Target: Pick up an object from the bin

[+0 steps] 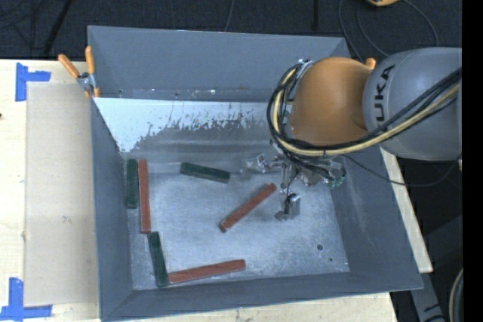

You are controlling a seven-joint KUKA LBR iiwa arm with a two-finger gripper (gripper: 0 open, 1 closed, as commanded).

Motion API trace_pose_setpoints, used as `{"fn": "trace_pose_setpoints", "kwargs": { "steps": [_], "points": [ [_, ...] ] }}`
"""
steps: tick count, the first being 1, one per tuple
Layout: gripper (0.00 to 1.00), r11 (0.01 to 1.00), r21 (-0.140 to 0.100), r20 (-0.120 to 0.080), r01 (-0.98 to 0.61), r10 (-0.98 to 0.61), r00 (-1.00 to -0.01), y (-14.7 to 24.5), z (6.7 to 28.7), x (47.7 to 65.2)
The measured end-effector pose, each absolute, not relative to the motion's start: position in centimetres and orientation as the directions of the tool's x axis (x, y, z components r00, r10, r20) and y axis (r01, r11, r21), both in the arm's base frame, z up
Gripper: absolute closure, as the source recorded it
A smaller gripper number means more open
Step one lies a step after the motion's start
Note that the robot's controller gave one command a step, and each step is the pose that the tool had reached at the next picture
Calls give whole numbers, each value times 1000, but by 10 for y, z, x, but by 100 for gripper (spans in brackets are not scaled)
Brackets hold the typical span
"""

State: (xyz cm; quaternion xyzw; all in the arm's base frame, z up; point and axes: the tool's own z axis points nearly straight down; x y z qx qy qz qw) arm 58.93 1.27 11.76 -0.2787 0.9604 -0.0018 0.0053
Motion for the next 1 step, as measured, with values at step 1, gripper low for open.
{"fn": "trace_pose_setpoints", "kwargs": {
  "steps": [1],
  "points": [
    [0, 772, 1, 0, -636, -636, -772, 51, 80, 608]
  ]
}}
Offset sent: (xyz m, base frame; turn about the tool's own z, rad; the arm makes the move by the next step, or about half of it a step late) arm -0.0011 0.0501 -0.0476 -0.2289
